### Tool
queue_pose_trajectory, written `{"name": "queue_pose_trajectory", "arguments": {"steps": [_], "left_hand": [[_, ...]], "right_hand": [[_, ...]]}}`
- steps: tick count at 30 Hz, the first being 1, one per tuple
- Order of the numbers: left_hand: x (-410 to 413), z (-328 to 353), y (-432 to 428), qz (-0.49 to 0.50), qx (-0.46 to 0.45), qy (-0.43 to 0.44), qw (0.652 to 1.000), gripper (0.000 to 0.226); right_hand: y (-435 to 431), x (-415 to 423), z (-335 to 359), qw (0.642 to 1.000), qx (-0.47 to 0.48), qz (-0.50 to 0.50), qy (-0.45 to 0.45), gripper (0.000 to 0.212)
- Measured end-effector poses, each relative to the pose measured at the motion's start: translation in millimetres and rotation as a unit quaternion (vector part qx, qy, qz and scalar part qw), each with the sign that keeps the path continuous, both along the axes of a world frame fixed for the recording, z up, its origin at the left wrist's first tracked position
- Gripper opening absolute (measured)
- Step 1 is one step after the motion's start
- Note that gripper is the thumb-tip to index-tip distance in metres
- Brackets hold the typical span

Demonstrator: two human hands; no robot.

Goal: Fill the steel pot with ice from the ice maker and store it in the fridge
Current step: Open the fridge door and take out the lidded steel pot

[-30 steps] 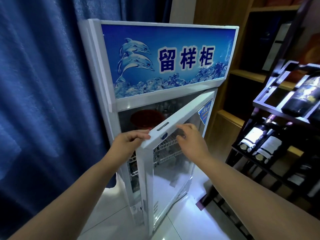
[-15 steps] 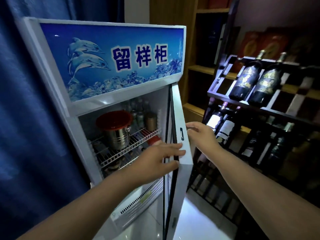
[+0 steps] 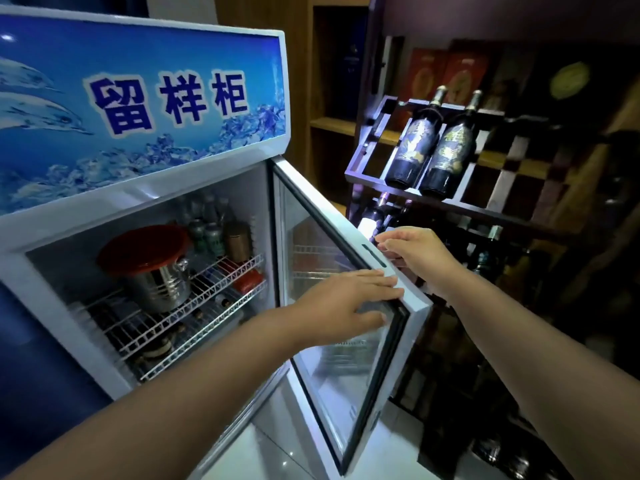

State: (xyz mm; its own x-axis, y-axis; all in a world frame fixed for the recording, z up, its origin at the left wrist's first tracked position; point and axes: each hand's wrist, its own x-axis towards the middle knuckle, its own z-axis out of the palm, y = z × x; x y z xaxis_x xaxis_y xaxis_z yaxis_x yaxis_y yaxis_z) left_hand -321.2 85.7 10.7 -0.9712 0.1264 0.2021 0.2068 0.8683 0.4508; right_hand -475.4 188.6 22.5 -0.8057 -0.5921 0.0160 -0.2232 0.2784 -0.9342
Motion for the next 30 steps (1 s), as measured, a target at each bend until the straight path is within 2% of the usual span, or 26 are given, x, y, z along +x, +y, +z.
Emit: {"name": "queue_pose_trajectory", "arguments": {"steps": [8, 12, 16, 20, 23, 25, 28, 30], "left_hand": [[-44, -13, 15, -0.02, -0.058, 0.07, 0.996, 0.058], [-49, -28, 5, -0.014, -0.086, 0.101, 0.991, 0.054], [-37, -50, -30, 0.128, -0.026, 0.049, 0.99, 0.048], [-8, -78, -82, 0.26, 0.014, 0.012, 0.965, 0.043], [16, -94, -123, 0.339, 0.054, -0.014, 0.939, 0.035], [32, -105, -153, 0.408, 0.104, -0.021, 0.907, 0.038], [54, -121, -196, 0.494, 0.22, 0.001, 0.841, 0.034], [65, -130, -223, 0.542, 0.316, 0.027, 0.778, 0.029]], "right_hand": [[-10, -37, 15, 0.996, 0.028, 0.021, 0.077, 0.016], [-39, -34, 29, 0.988, 0.036, 0.072, 0.133, 0.018], [-87, -25, 35, 0.97, 0.075, 0.14, 0.182, 0.017], [-152, -8, 25, 0.944, 0.131, 0.232, 0.196, 0.017], [-203, 7, 9, 0.92, 0.183, 0.296, 0.18, 0.018], [-235, 15, -7, 0.914, 0.206, 0.319, 0.141, 0.021], [-281, 24, -43, 0.918, 0.213, 0.324, 0.079, 0.028], [-310, 30, -72, 0.918, 0.222, 0.327, 0.034, 0.033]]}}
